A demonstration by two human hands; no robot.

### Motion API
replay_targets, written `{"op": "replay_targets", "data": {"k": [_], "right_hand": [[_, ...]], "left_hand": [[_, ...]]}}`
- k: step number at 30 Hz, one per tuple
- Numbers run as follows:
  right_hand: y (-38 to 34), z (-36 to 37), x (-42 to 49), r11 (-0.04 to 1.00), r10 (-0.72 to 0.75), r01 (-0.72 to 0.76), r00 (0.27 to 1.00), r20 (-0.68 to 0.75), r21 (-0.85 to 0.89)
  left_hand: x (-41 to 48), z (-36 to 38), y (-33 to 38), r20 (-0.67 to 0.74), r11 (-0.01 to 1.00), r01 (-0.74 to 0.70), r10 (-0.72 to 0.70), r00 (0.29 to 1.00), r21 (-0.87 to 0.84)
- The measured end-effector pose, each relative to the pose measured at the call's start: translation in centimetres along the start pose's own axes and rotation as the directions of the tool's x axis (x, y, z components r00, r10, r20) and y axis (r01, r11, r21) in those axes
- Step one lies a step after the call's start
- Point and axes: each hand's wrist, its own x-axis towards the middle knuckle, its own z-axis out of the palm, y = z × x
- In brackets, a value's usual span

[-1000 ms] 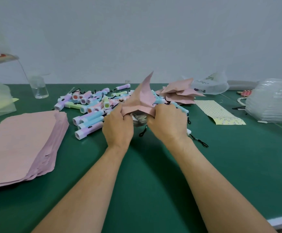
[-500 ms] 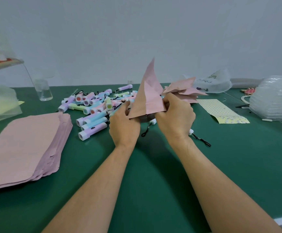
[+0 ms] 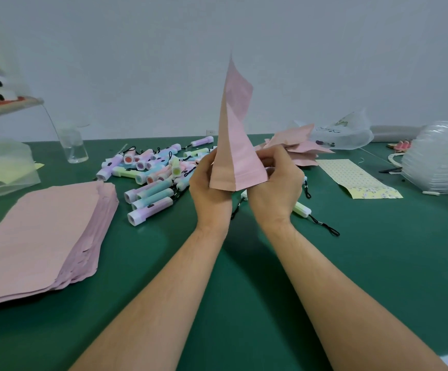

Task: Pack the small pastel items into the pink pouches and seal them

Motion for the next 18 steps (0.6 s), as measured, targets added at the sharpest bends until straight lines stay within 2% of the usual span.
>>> {"op": "replay_targets", "data": {"k": [2, 3, 5, 6, 8, 9, 10, 11, 15, 17, 18], "right_hand": [[0.0, -0.2, 0.4, 0.999, -0.04, 0.04, 0.999, -0.028, -0.001], [0.3, -0.6, 0.7, 0.997, -0.069, 0.068, 0.997, -0.023, -0.039], [1.3, -1.4, 1.4, 0.976, -0.136, 0.131, 0.991, -0.015, -0.176], [1.9, -1.9, 1.9, 0.951, -0.175, 0.165, 0.984, -0.015, -0.263], [2.8, -2.7, 2.6, 0.889, -0.253, 0.234, 0.967, 0.003, -0.393], [3.1, -2.9, 2.8, 0.864, -0.288, 0.274, 0.957, 0.032, -0.423], [3.3, -3.1, 3.0, 0.84, -0.326, 0.324, 0.942, 0.073, -0.434], [3.5, -3.1, 3.0, 0.813, -0.382, 0.394, 0.917, 0.119, -0.428], [3.3, -2.1, 2.5, 0.661, -0.628, 0.673, 0.738, 0.246, -0.332], [3.3, -1.5, 2.1, 0.627, -0.655, 0.727, 0.686, 0.315, -0.279], [3.3, -1.3, 1.9, 0.654, -0.64, 0.719, 0.691, 0.336, -0.235]], "left_hand": [[-0.1, 0.0, 0.4, 0.116, 0.999, 0.019, -0.024, 0.993, 0.042], [-0.1, -0.3, 0.3, 0.2, 0.992, 0.026, -0.05, 0.979, 0.122], [-0.2, -1.1, -0.1, 0.359, 0.955, 0.051, -0.159, 0.92, 0.291], [-0.1, -1.6, -0.1, 0.42, 0.948, 0.112, -0.235, 0.877, 0.297], [0.4, -2.1, 0.4, 0.555, 0.93, 0.354, -0.346, 0.756, 0.098], [0.6, -2.3, 0.9, 0.615, 0.873, 0.485, -0.357, 0.703, -0.048], [0.8, -2.4, 1.2, 0.645, 0.795, 0.579, -0.35, 0.679, -0.178], [1.1, -2.4, 1.3, 0.642, 0.748, 0.614, -0.347, 0.684, -0.251], [1.3, -3.0, 0.4, 0.613, 0.708, 0.581, -0.264, 0.745, -0.402], [1.3, -3.4, 0.1, 0.63, 0.64, 0.614, -0.25, 0.735, -0.462], [1.3, -3.6, 0.1, 0.621, 0.614, 0.629, -0.271, 0.735, -0.477]]}}
